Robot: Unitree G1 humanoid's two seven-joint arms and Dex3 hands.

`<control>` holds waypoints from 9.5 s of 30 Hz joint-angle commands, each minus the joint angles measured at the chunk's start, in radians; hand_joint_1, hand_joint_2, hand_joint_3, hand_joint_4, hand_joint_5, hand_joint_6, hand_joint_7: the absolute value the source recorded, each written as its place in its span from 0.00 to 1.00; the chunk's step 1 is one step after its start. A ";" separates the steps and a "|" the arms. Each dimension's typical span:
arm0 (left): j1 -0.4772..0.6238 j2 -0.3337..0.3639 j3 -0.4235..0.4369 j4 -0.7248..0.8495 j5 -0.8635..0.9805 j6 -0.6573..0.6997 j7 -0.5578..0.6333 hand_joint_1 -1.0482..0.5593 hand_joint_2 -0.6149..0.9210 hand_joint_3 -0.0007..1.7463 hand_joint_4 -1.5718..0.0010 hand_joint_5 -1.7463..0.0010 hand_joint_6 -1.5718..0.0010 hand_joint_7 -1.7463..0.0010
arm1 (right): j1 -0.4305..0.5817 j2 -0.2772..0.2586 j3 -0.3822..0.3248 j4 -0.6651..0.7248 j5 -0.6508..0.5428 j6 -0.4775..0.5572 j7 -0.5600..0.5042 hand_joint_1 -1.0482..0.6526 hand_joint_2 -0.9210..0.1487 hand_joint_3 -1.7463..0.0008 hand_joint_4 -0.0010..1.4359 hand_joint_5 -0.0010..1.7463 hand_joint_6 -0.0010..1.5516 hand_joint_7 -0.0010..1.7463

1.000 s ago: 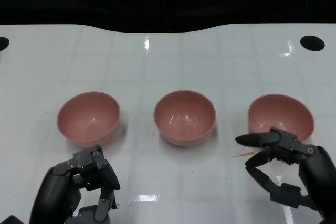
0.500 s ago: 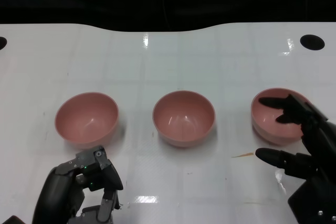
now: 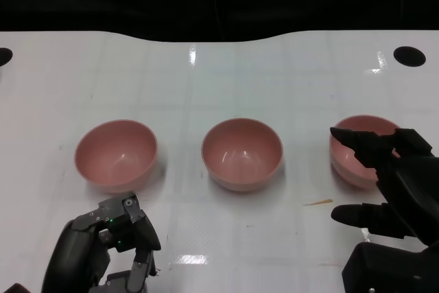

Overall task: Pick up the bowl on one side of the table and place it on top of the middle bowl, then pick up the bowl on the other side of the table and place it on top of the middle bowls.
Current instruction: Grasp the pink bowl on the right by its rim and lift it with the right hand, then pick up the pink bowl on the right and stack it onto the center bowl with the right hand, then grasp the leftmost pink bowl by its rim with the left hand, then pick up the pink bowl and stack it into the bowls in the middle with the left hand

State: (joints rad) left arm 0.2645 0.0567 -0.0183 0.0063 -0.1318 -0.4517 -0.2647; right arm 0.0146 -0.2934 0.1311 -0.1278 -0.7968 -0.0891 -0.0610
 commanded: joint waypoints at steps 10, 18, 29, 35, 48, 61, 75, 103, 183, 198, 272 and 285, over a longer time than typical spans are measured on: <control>-0.010 0.009 0.007 0.021 0.016 -0.024 0.004 0.59 0.70 0.74 0.46 0.00 0.51 0.09 | -0.055 -0.057 0.068 0.039 -0.151 0.137 0.033 0.26 0.04 1.00 0.05 0.36 0.21 0.04; -0.008 0.011 0.005 0.017 0.003 -0.019 -0.004 0.59 0.70 0.75 0.46 0.00 0.51 0.10 | -0.135 -0.057 0.123 0.170 -0.195 0.197 0.006 0.27 0.04 1.00 0.13 0.27 0.24 0.02; -0.005 0.013 0.008 0.017 0.008 -0.032 -0.003 0.60 0.70 0.75 0.46 0.00 0.51 0.10 | -0.290 -0.032 0.217 0.427 -0.202 0.242 -0.041 0.31 0.00 1.00 0.23 0.17 0.27 0.01; -0.003 0.014 0.005 0.016 0.013 -0.043 -0.005 0.60 0.69 0.77 0.46 0.00 0.51 0.09 | -0.380 -0.014 0.266 0.615 -0.187 0.228 -0.115 0.39 0.00 0.99 0.43 0.13 0.37 0.03; 0.011 0.018 0.002 -0.009 0.008 -0.019 -0.004 0.59 0.71 0.75 0.47 0.01 0.52 0.10 | -0.418 -0.034 0.273 0.759 -0.094 0.020 -0.390 0.49 0.00 0.89 0.65 1.00 0.81 0.07; 0.013 0.013 -0.001 -0.017 0.012 -0.003 0.004 0.60 0.70 0.76 0.47 0.01 0.52 0.11 | -0.391 -0.065 0.242 0.549 -0.045 -0.054 -0.417 0.49 0.43 0.39 0.64 1.00 0.45 1.00; 0.002 0.014 0.001 0.008 0.014 -0.049 -0.004 0.61 0.71 0.75 0.47 0.01 0.52 0.10 | -0.432 -0.034 0.250 0.277 0.044 -0.130 -0.138 0.49 0.49 0.25 0.66 1.00 0.45 1.00; 0.059 -0.001 -0.017 -0.076 0.015 0.012 0.013 0.60 0.72 0.72 0.48 0.02 0.52 0.12 | -0.554 0.109 0.337 0.540 0.035 -0.203 -0.077 0.50 0.58 0.25 0.69 1.00 0.45 1.00; 0.017 0.024 0.016 -0.017 0.021 -0.044 0.015 0.50 0.90 0.32 0.59 0.32 0.56 0.57 | 0.090 0.080 0.046 0.290 0.664 -0.680 0.014 0.56 0.62 0.08 0.66 1.00 0.56 0.82; 0.013 0.186 0.108 -0.388 0.597 0.221 0.151 0.34 1.00 0.06 0.78 0.66 0.70 0.98 | 0.090 0.136 0.019 0.294 0.663 -0.648 0.077 0.56 0.64 0.05 0.67 1.00 0.53 0.86; -0.659 0.432 -0.282 0.165 0.884 0.375 0.218 0.52 0.79 0.51 0.44 0.00 0.58 0.00 | 0.117 0.178 -0.014 0.231 0.605 -0.610 0.086 0.60 0.67 0.04 0.67 1.00 0.55 0.84; -0.779 0.405 -0.316 0.176 0.803 0.220 0.121 0.52 0.72 0.52 0.43 0.00 0.55 0.00 | 0.115 0.183 -0.005 0.231 0.603 -0.608 0.089 0.60 0.69 0.04 0.67 1.00 0.54 0.84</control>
State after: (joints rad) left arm -0.4908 0.4617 -0.3239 0.1607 0.6738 -0.2026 -0.1522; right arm 0.1288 -0.1121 0.1265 0.1114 -0.2005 -0.6992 0.0295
